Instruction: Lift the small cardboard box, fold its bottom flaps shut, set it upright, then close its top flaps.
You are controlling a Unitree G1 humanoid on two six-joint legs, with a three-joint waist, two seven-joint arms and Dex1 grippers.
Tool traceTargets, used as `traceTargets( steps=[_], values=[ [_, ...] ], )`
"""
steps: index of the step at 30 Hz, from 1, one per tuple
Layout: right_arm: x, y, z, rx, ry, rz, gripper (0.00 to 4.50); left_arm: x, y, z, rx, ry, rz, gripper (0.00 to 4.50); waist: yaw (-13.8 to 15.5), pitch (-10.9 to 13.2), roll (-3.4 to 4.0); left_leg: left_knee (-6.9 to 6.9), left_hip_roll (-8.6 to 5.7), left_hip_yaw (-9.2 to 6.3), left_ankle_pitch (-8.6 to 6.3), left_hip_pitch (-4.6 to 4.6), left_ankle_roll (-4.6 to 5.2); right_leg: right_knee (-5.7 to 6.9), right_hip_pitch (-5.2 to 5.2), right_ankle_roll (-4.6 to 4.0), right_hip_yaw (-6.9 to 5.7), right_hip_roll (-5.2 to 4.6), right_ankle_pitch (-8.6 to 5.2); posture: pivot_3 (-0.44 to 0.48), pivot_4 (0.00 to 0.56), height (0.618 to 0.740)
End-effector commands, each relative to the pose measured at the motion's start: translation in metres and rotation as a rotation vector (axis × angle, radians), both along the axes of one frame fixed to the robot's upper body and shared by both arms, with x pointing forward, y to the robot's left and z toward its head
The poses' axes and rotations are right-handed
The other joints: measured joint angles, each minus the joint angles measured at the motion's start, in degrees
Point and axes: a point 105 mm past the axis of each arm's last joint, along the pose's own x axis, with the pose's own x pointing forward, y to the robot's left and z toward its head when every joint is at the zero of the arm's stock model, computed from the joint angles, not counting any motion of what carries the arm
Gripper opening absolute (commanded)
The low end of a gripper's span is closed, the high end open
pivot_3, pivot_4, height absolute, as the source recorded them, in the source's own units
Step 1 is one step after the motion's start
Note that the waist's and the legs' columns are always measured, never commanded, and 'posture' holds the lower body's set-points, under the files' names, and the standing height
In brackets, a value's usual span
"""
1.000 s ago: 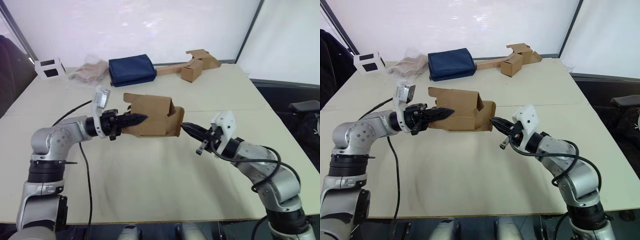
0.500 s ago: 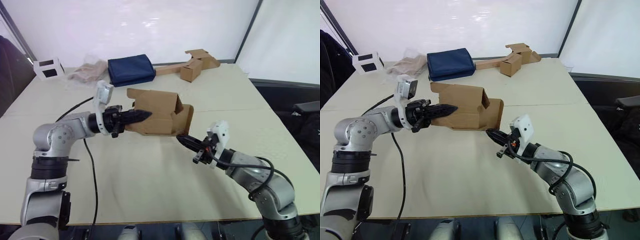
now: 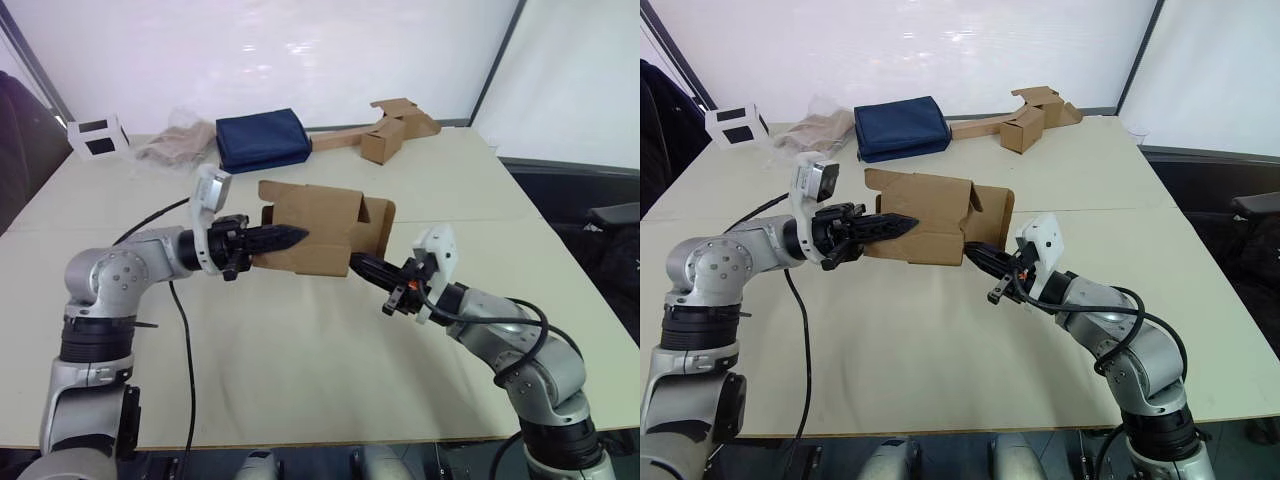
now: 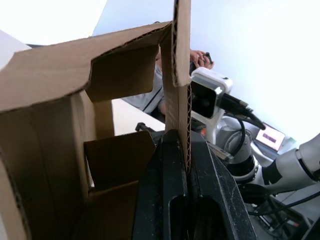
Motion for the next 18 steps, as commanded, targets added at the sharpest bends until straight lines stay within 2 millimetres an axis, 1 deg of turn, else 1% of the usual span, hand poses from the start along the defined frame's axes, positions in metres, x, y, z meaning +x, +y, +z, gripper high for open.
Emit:
traceTargets(
  steps=[1, 10, 14, 17, 18],
  values=[
    [-0.016, 0.012, 0.015, 0.016, -0.046, 0.096, 0.07, -0.004, 0.001, 0.013, -0.044, -0.053, -0.003, 0.00, 0.0, 0.0, 0.00, 0.00, 0.00, 0.00, 0.00, 0.00, 0.00, 0.00, 0.00, 0.00, 0.00, 0.00, 0.00, 0.000, 0.150, 0.740],
    [-0.018, 0.011, 0.014, -0.009, -0.050, 0.089, 0.07, -0.006, 0.003, 0.011, -0.042, -0.047, -0.012, 0.00, 0.0, 0.0, 0.00, 0.00, 0.00, 0.00, 0.00, 0.00, 0.00, 0.00, 0.00, 0.00, 0.00, 0.00, 0.00, 0.000, 0.150, 0.740],
    [-0.014, -0.006, 0.007, -0.049, -0.043, 0.030, 0.07, -0.007, 0.006, 0.012, -0.023, -0.072, -0.005, 0.00, 0.0, 0.0, 0.00, 0.00, 0.00, 0.00, 0.00, 0.00, 0.00, -0.01, 0.00, 0.00, 0.00, 0.00, 0.00, 0.000, 0.150, 0.740],
    [-0.011, -0.023, 0.007, -0.034, -0.025, -0.023, 0.07, -0.009, 0.007, 0.015, -0.020, -0.085, -0.007, 0.00, 0.1, 0.0, 0.00, 0.01, -0.01, 0.00, 0.00, 0.00, 0.00, -0.01, 0.01, 0.00, 0.00, -0.01, 0.00, 0.000, 0.150, 0.740],
    [-0.010, -0.030, 0.009, 0.000, -0.003, -0.038, 0.07, -0.010, 0.006, 0.016, -0.020, -0.087, -0.010, 0.00, 0.1, 0.0, 0.00, 0.01, -0.01, 0.00, 0.00, 0.00, 0.00, -0.01, 0.02, 0.00, 0.00, -0.01, 0.00, 0.000, 0.150, 0.740]
  ],
)
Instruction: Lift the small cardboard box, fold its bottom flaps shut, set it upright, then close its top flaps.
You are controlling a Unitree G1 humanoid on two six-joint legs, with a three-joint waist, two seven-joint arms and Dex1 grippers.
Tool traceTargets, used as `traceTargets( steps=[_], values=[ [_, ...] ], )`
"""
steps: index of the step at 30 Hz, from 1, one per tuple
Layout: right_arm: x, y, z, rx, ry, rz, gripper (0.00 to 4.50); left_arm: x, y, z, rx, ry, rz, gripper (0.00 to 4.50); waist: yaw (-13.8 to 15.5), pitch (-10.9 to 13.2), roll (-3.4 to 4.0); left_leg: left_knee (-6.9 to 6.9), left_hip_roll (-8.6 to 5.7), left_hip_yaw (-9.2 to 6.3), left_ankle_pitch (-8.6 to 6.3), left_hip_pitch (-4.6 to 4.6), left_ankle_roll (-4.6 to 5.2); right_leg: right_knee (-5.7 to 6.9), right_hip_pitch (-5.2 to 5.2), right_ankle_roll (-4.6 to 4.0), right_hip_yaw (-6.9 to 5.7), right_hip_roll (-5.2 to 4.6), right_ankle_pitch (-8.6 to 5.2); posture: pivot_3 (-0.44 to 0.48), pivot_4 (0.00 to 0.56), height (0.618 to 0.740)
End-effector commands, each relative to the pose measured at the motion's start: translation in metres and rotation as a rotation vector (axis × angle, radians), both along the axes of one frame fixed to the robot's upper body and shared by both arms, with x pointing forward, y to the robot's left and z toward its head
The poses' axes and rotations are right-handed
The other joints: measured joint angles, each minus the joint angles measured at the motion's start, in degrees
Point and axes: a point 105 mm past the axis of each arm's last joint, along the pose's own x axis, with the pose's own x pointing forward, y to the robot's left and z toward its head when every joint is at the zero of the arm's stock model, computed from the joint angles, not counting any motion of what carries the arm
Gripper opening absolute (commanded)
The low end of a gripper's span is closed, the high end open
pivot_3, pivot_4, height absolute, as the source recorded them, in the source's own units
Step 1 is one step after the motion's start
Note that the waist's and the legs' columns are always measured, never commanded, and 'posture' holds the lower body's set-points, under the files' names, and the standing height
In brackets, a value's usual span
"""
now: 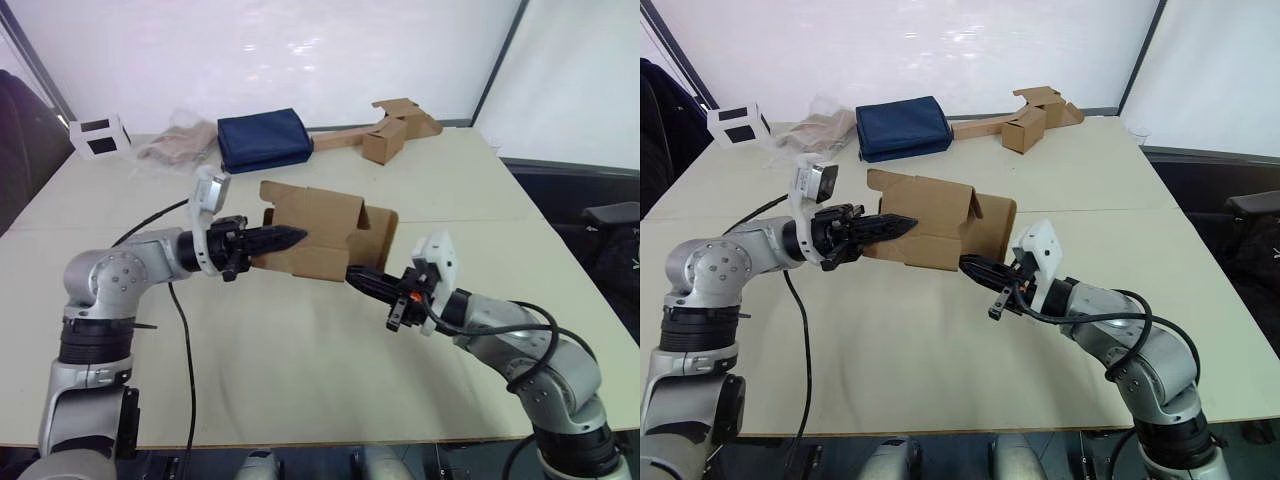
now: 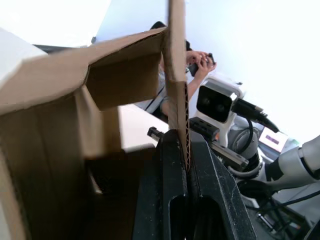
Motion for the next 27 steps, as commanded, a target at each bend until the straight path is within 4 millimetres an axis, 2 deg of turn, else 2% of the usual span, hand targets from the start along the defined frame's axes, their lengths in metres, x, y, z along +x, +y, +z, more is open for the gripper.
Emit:
traceTargets(
  steps=[1, 8, 11, 13, 18, 20, 25, 27],
  values=[
    [-0.001, -0.020, 0.017, 0.083, -0.019, -0.040, 0.07, -0.010, 0.002, 0.017, -0.023, -0.083, -0.017, 0.00, 0.0, 0.0, 0.00, 0.00, 0.00, 0.00, 0.00, 0.00, 0.00, 0.00, 0.00, 0.00, 0.00, 0.00, 0.00, 0.000, 0.150, 0.740],
    [0.003, -0.057, 0.025, 0.376, 0.141, -0.061, 0.07, -0.013, 0.001, 0.019, -0.028, -0.088, -0.027, 0.00, -0.1, 0.0, 0.00, 0.00, 0.01, 0.01, 0.00, 0.01, 0.01, 0.00, 0.02, 0.00, 0.01, 0.01, 0.00, 0.000, 0.150, 0.740],
    [0.014, -0.080, 0.017, 0.540, 0.227, -0.110, 0.91, -0.013, -0.001, 0.024, -0.040, -0.091, -0.034, 0.00, -0.1, 0.0, 0.00, -0.01, 0.01, 0.01, -0.01, 0.02, 0.01, 0.00, 0.02, 0.00, 0.01, 0.02, 0.00, 0.000, 0.150, 0.740],
    [0.019, -0.089, 0.011, 0.649, 0.273, -0.115, 1.75, -0.014, -0.002, 0.026, -0.044, -0.095, -0.041, 0.00, -0.1, 0.0, 0.01, -0.01, 0.01, 0.02, -0.01, 0.01, 0.01, 0.00, 0.02, 0.00, 0.01, 0.02, 0.00, 0.000, 0.150, 0.740],
    [0.028, -0.084, -0.009, 0.770, 0.363, -0.104, 3.82, -0.014, -0.003, 0.032, -0.073, -0.094, -0.042, 0.00, -0.2, 0.0, 0.04, -0.01, 0.02, 0.03, -0.01, 0.02, 0.02, 0.01, 0.00, 0.00, 0.03, 0.04, 0.00, 0.000, 0.150, 0.740],
    [0.029, -0.075, -0.011, 0.808, 0.383, -0.075, 4.41, -0.014, -0.003, 0.032, -0.072, -0.095, -0.041, 0.00, -0.2, 0.0, 0.05, -0.02, 0.03, 0.03, -0.01, 0.02, 0.02, 0.02, -0.01, 0.00, 0.03, 0.05, 0.00, 0.000, 0.150, 0.740],
    [0.029, -0.054, 0.001, 0.881, 0.371, -0.004, 4.47, -0.016, -0.003, 0.031, -0.071, -0.095, -0.043, 0.00, -0.2, 0.0, 0.08, -0.02, 0.02, 0.04, -0.01, 0.02, 0.01, 0.02, -0.01, 0.00, 0.04, 0.03, 0.00, 0.000, 0.150, 0.740],
    [0.029, -0.046, 0.014, 0.911, 0.348, 0.033, 4.47, -0.017, -0.003, 0.030, -0.069, -0.091, -0.043, 0.00, -0.1, 0.0, 0.09, -0.01, 0.02, 0.04, -0.01, 0.02, 0.01, 0.02, -0.02, 0.00, 0.04, 0.03, 0.00, 0.000, 0.150, 0.740]
  ],
)
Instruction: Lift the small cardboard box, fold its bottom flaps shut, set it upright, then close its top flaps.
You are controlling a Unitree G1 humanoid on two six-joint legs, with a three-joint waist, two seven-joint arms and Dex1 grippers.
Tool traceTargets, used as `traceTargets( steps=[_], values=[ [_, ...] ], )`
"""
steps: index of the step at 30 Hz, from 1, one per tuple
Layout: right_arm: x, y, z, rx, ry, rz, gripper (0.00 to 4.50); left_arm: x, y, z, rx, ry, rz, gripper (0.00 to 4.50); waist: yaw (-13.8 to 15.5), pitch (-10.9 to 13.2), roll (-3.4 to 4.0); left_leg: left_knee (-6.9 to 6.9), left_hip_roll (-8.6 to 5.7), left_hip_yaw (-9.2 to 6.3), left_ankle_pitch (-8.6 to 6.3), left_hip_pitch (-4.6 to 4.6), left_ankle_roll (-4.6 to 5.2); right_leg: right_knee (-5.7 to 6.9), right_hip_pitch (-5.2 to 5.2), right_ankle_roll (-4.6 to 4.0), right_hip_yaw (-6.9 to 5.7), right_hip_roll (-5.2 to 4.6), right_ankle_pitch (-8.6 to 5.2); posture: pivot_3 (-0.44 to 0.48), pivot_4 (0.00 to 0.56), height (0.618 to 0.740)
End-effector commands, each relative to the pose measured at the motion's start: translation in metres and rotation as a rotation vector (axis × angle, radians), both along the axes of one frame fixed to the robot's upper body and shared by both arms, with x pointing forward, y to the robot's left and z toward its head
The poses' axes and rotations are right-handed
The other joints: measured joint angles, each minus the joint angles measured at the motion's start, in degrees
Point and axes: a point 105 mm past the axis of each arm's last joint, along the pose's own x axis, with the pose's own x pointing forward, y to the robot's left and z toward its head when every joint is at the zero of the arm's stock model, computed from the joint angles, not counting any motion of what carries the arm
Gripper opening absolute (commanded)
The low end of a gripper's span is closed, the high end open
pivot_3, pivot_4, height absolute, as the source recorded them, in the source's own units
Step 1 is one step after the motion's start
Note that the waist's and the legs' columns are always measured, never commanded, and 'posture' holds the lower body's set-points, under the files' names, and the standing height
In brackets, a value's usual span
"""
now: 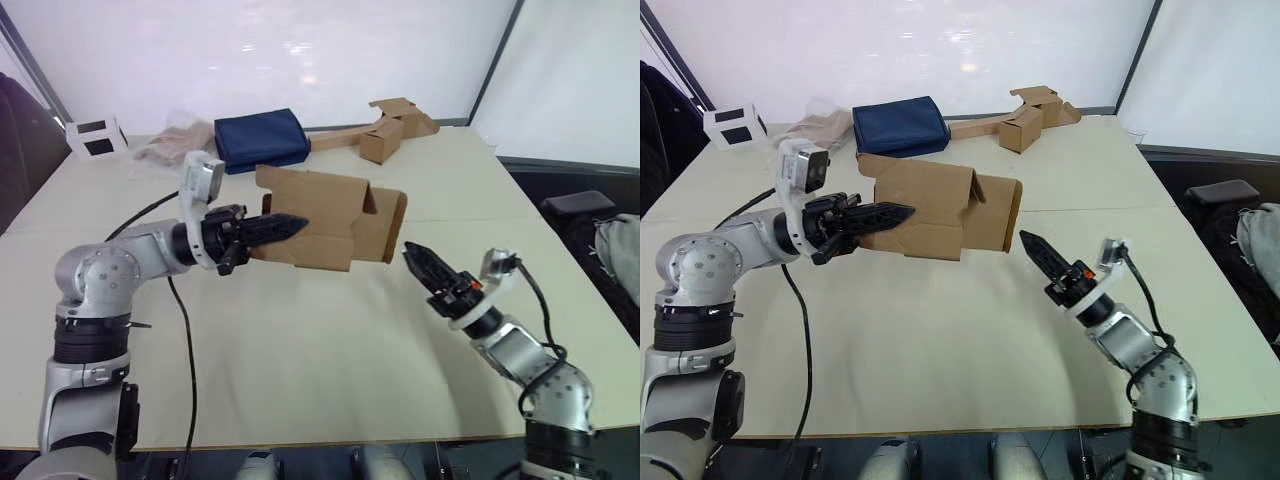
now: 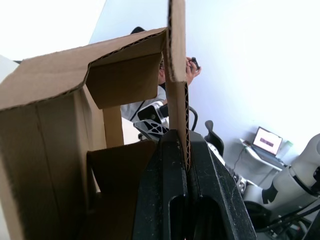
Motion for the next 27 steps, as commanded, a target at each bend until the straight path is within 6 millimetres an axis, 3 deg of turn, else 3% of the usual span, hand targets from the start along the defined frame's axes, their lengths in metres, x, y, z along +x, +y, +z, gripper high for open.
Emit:
traceTargets(
  steps=[1, 10, 22, 25, 27],
  values=[
    [-0.006, 0.012, 0.034, 0.067, -0.112, 0.028, 4.47, -0.008, 0.001, 0.011, -0.016, -0.048, -0.016, 0.00, 0.0, 0.0, 0.00, 0.00, 0.00, 0.00, 0.00, 0.00, 0.00, 0.00, 0.00, 0.00, 0.00, 0.00, 0.00, 0.000, 0.150, 0.740],
    [-0.029, 0.025, 0.067, 0.068, -0.199, 0.095, 4.47, -0.001, 0.004, 0.003, -0.005, -0.037, 0.015, 0.00, 0.0, 0.0, 0.01, 0.00, 0.00, -0.01, 0.00, -0.01, 0.00, -0.01, 0.00, 0.00, 0.00, -0.01, 0.00, 0.000, 0.150, 0.740],
    [-0.041, 0.035, 0.054, 0.050, -0.157, 0.124, 4.47, 0.005, 0.004, 0.013, -0.040, -0.057, 0.056, 0.00, 0.0, 0.0, 0.00, -0.02, 0.00, 0.00, 0.00, -0.01, 0.00, -0.01, -0.02, 0.00, 0.01, 0.00, 0.00, 0.000, 0.150, 0.740],
    [-0.040, 0.036, 0.053, 0.050, -0.156, 0.122, 3.84, 0.006, 0.004, 0.015, -0.047, -0.058, 0.060, 0.00, 0.0, 0.0, 0.01, -0.03, 0.01, 0.00, 0.00, -0.01, 0.00, -0.01, -0.02, 0.00, 0.00, 0.02, 0.00, 0.000, 0.150, 0.740],
    [-0.040, 0.037, 0.052, 0.047, -0.157, 0.120, 3.16, 0.005, 0.004, 0.014, -0.043, -0.060, 0.058, 0.00, 0.0, 0.0, 0.00, -0.03, 0.01, 0.00, 0.00, -0.01, 0.00, -0.01, -0.03, 0.00, 0.01, 0.01, 0.00, 0.000, 0.150, 0.740]
  ],
)
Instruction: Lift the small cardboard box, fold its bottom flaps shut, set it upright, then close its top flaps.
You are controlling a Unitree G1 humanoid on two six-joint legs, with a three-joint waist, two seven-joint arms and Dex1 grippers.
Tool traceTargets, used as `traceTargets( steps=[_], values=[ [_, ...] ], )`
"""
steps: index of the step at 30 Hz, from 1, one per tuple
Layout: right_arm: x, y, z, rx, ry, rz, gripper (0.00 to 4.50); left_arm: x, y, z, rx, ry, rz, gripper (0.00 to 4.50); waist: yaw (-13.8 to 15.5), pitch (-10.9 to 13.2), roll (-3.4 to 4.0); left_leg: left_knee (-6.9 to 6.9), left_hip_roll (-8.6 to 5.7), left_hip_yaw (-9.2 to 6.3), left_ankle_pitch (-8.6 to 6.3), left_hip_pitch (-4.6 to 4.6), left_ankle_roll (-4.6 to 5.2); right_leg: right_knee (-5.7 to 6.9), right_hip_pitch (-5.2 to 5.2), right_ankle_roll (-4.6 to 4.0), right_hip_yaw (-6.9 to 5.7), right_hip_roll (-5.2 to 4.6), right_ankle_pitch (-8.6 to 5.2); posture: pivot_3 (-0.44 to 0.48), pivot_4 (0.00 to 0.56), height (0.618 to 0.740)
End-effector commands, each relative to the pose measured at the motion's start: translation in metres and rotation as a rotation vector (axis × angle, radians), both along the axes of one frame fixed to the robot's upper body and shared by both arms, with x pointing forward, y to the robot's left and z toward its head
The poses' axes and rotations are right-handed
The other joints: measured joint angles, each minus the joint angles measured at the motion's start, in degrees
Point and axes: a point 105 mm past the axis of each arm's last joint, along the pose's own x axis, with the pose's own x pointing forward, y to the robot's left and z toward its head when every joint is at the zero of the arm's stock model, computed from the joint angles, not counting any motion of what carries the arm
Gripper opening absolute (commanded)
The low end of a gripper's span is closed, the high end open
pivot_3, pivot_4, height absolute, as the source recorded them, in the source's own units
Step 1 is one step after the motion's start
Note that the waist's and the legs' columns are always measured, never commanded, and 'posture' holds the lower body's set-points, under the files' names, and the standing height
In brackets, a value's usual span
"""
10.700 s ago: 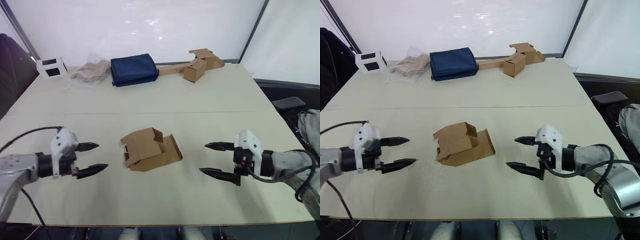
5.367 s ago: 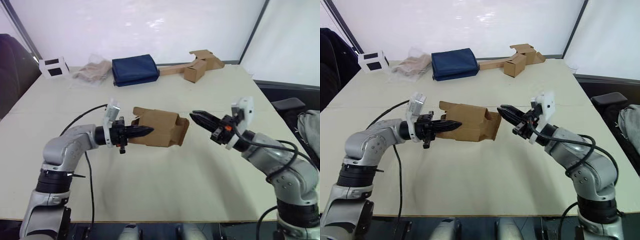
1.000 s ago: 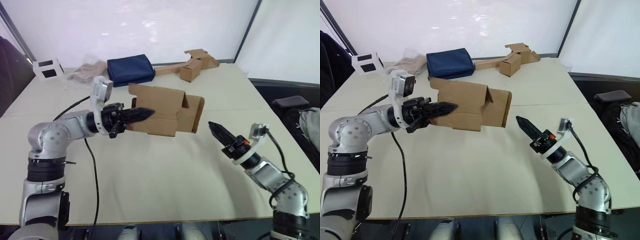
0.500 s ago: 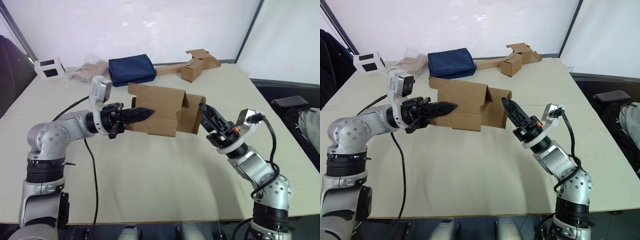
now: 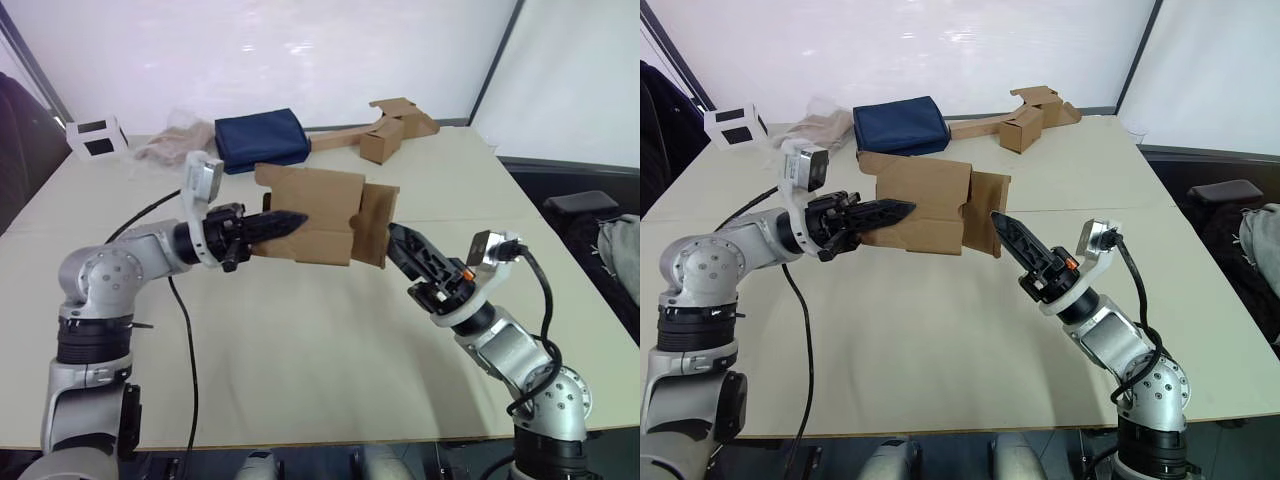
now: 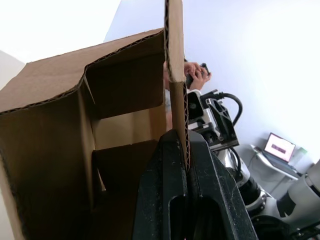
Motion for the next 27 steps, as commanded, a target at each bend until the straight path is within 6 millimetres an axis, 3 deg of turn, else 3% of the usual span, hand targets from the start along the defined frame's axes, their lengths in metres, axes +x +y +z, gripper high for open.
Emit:
traceTargets(
  steps=[1, 6, 27],
  values=[
    [-0.006, 0.002, 0.010, 0.003, -0.054, 0.005, 2.93, -0.004, 0.003, 0.016, -0.032, -0.061, -0.001, 0.00, 0.0, 0.0, 0.00, 0.00, 0.00, 0.00, 0.00, 0.00, 0.00, 0.00, 0.00, 0.00, 0.00, 0.00, 0.00, 0.000, 0.150, 0.740],
    [-0.006, 0.003, 0.007, -0.033, -0.058, -0.004, 1.05, -0.005, 0.002, 0.015, -0.033, -0.059, -0.009, 0.00, 0.0, 0.0, 0.00, 0.00, 0.00, 0.00, 0.00, 0.00, 0.00, 0.00, 0.00, 0.00, 0.00, 0.00, 0.00, 0.000, 0.150, 0.740],
    [0.004, 0.007, -0.001, -0.174, -0.096, -0.095, 1.05, -0.007, -0.002, 0.014, -0.039, -0.048, -0.014, 0.00, 0.0, 0.0, 0.00, 0.00, 0.00, 0.00, 0.00, 0.00, 0.00, 0.00, 0.00, 0.00, 0.00, 0.00, 0.00, 0.000, 0.150, 0.740]
  ],
)
